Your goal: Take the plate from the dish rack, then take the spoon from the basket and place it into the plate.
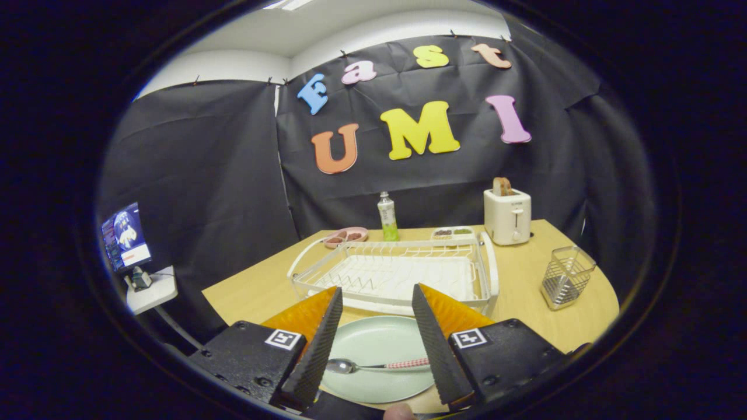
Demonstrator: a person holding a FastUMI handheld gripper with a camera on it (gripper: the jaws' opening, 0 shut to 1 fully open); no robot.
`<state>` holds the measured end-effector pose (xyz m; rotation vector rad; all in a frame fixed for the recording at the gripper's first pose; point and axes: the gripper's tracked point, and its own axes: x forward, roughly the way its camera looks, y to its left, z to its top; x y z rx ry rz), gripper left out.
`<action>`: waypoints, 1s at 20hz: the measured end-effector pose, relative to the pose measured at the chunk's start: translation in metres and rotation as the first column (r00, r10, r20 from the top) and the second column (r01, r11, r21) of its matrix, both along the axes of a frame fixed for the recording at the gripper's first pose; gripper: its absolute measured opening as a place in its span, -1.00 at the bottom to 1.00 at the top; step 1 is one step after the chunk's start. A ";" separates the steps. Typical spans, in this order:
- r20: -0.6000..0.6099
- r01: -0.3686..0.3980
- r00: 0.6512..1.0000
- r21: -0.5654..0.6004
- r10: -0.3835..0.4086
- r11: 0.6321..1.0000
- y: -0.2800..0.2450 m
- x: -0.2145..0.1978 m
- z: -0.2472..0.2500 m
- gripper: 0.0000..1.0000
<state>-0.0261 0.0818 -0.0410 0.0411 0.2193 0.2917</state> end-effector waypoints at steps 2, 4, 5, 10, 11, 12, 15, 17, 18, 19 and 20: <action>0.055 0.031 0.998 -0.003 -0.031 0.999 -0.006 -0.008 0.014 0.74; 0.105 0.072 0.992 -0.003 -0.071 0.997 -0.014 -0.017 0.026 0.89; 0.133 0.097 0.987 -0.004 -0.095 0.995 -0.019 -0.023 0.032 0.90; 0.244 0.252 0.938 0.000 -0.244 0.968 -0.048 -0.055 0.055 0.90; 0.249 0.262 0.934 0.001 -0.254 0.965 -0.049 -0.060 0.056 0.90; 0.251 0.280 0.929 0.005 -0.272 0.960 -0.054 -0.066 0.055 0.90; 0.252 0.320 0.916 0.008 -0.311 0.948 -0.062 -0.082 0.053 0.90; 0.268 0.343 0.906 -0.009 -0.328 0.939 -0.067 -0.090 0.053 0.90; 0.280 0.355 0.899 -0.013 -0.337 0.935 -0.069 -0.094 0.055 0.90; 0.294 0.361 0.893 -0.015 -0.340 0.933 -0.069 -0.098 0.058 0.90; 0.306 0.365 0.889 -0.022 -0.341 0.931 -0.068 -0.102 0.060 0.90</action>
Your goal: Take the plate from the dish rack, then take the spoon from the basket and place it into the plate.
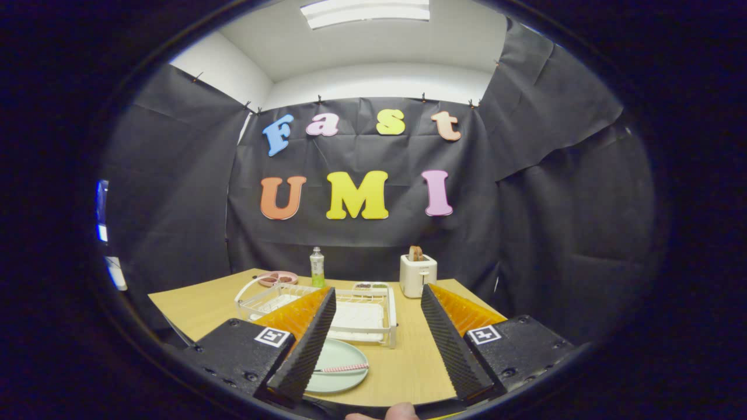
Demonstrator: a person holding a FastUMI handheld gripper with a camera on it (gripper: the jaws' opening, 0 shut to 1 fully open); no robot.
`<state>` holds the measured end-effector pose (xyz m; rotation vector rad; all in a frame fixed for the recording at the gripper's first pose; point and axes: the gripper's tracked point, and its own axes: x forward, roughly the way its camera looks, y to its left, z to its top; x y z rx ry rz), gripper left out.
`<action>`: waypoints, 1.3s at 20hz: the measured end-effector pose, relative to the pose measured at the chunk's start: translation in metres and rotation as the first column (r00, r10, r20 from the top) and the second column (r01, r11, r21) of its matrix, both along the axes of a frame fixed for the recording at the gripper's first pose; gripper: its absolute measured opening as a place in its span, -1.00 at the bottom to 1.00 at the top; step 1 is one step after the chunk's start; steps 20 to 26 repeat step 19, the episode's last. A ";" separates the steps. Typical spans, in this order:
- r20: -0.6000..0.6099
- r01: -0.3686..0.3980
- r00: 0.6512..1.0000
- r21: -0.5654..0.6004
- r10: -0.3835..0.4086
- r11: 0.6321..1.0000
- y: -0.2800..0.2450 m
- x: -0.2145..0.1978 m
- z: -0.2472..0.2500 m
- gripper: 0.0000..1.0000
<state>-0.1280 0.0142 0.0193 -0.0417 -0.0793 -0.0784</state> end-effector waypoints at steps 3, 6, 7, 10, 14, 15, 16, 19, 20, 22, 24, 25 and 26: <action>0.010 0.004 1.000 -0.016 -0.004 1.000 0.003 -0.005 0.000 0.91; 0.002 0.000 1.000 -0.007 0.000 1.000 0.006 -0.007 -0.004 0.91; -0.009 -0.004 1.000 -0.003 0.004 1.000 0.008 -0.006 -0.006 0.91; -0.040 0.008 0.999 0.022 -0.007 1.000 0.005 -0.001 -0.016 0.91; -0.068 -0.007 0.998 0.031 0.009 0.999 0.013 0.000 -0.024 0.91; -0.056 -0.007 0.998 0.018 0.008 1.000 0.014 -0.004 -0.020 0.92; -0.041 -0.006 0.999 0.004 0.006 1.000 0.014 -0.006 -0.016 0.92; -0.031 -0.013 0.999 -0.007 0.013 1.000 0.014 -0.008 -0.020 0.92; -0.031 -0.013 0.999 -0.007 0.013 1.000 0.014 -0.008 -0.020 0.92; -0.031 -0.013 0.999 -0.007 0.013 1.000 0.014 -0.008 -0.020 0.92; -0.031 -0.013 0.999 -0.007 0.013 1.000 0.014 -0.008 -0.020 0.92; -0.031 -0.013 0.999 -0.007 0.013 1.000 0.014 -0.008 -0.020 0.92; -0.031 -0.013 0.999 -0.007 0.013 1.000 0.014 -0.008 -0.020 0.92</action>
